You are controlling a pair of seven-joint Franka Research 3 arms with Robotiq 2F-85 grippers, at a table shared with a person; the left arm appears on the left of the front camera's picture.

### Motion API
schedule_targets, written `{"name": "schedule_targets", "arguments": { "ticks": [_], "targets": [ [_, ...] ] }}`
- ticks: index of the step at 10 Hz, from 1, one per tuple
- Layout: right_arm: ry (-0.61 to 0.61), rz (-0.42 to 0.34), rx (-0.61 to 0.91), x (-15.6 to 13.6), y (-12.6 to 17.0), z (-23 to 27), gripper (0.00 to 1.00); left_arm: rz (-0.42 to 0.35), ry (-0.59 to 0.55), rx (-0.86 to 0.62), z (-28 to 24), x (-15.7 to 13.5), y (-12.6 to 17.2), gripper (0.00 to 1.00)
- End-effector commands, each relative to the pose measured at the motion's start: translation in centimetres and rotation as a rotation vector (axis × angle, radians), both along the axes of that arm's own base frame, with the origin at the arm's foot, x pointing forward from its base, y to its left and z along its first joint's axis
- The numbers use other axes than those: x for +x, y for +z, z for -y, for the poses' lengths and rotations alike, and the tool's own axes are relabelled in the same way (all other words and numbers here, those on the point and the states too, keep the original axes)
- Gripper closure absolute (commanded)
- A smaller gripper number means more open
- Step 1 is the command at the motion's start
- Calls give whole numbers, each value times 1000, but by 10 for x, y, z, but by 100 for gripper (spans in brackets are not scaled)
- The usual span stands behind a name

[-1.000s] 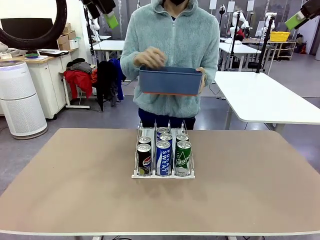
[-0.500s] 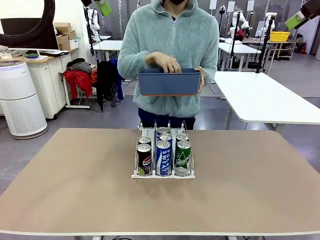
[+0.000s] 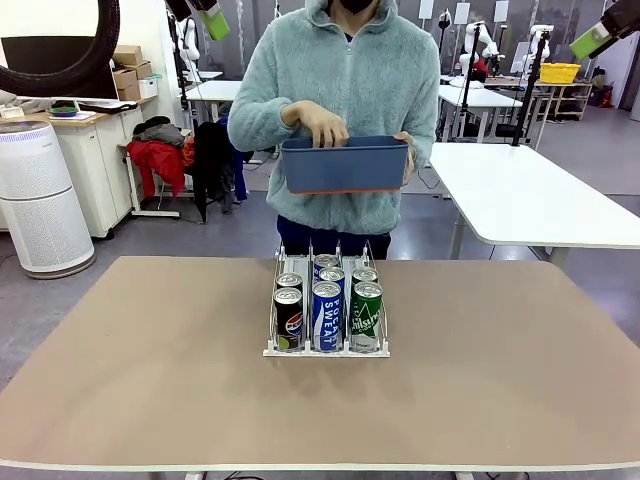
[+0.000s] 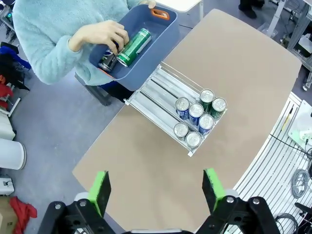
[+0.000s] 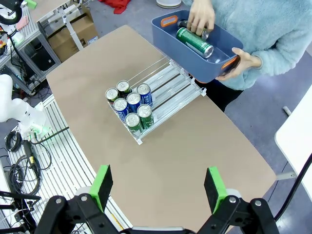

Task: Fill the beverage cans into the dispenser.
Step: Pick up the Pepsi coke handed by the human.

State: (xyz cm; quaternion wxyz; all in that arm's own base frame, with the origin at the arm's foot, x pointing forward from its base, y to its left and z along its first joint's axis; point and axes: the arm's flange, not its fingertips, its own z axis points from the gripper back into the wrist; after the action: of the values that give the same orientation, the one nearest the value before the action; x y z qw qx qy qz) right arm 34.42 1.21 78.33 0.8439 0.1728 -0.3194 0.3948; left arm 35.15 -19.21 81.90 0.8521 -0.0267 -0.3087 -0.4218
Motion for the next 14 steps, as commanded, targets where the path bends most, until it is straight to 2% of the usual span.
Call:
{"name": "schedule_targets", "arguments": {
  "ticks": [1, 14],
  "targets": [
    [4, -3, 1, 0, -2, -1, 0, -12, -2, 3, -2, -1, 3, 0],
    [4, -3, 1, 0, -2, -1, 0, -12, -2, 3, -2, -1, 3, 0]
  ]
}}
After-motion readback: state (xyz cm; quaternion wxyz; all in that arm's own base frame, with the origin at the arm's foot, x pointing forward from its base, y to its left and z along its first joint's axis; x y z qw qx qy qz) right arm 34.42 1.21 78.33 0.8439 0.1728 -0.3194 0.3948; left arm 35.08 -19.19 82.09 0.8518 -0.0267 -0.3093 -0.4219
